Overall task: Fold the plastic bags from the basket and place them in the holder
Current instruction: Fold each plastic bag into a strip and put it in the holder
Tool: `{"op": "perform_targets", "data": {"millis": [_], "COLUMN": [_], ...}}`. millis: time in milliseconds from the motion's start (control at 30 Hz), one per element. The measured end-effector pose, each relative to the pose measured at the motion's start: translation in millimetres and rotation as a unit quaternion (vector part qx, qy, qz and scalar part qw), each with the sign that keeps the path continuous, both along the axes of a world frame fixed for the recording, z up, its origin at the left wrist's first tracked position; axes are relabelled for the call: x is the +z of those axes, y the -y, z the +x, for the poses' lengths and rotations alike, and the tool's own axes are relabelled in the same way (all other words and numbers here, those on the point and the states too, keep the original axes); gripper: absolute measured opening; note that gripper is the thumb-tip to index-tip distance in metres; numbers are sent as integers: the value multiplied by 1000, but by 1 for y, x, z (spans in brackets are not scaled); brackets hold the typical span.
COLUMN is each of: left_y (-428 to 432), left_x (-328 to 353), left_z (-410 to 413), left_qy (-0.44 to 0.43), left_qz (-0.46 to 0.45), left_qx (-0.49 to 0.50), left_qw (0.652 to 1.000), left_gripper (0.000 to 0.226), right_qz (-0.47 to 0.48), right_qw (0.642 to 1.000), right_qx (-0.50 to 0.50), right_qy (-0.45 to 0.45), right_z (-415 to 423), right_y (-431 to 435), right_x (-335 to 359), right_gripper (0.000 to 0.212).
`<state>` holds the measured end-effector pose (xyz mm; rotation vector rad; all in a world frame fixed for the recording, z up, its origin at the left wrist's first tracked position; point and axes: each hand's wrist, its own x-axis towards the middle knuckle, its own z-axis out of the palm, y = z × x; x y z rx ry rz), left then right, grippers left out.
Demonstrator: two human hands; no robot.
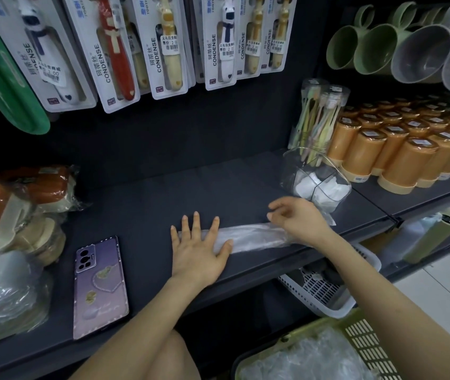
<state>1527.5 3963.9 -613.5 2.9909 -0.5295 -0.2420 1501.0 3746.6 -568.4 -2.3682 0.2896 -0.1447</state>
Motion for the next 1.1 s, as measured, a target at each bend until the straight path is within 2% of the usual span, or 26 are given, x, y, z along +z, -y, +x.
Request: {"op": "perform_targets", "data": {"millis": [33,67,100,133,200,300,400,533,633,733,800,900,1000,1033,1100], "left_y": [0,0,1,1,1,0,0,-1,-2,-2,-4,-15,-24,-26,-26], "left_x": [0,0,0,0,-1,-1,-1,-3,-4,-4,-4,0,7,10,16], "left_z": [0,0,0,-1,-1,0,1,1,1,2,4,15,29,32,37], "left_qy": [0,2,4,5,8,8,9,14,19,14,11,25,58,70,104], "left_qz": [1,3,4,3,-1,-4,1,0,-3,-1,-2,-11,-37,-40,-57], "left_qx": [2,4,4,5,6,7,6,-1,-4,-7,-20,-47,-79,-91,-105], "left_qw": [1000,1000,1000,1000,1000,1000,1000,1000,1000,1000,1000,999,994,993,987], "left_gripper": [67,69,70,71,72,73,72,70,70,72,78,101,118,118,105], "right_qz": [-112,-211,-269,-304,-351,-333,-319,-333,-324,-286,-300,-315,-262,-244,-203], "right_qw": [991,966,942,927,912,926,936,937,938,957,953,947,961,966,975], "right_qx": [-14,-6,28,68,133,171,143,72,83,49,8,-20,-30,-32,-45], "right_qy": [72,150,198,210,167,48,-26,-80,-95,-22,28,-63,-84,-80,-78], "right_z": [-2,-5,-7,-9,-9,-15,-28,-49,-51,-44,-39,-40,-48,-53,-64], "right_y": [-3,-10,-20,-30,-45,-49,-25,23,36,35,35,38,36,34,26], "right_x": [-2,-5,-11,-18,-37,-49,-48,-46,-40,-30,-25,-18,-13,-15,-21], "right_gripper": [19,23,27,31,39,51,76,87,98,87,74,50,36,30,20]}}
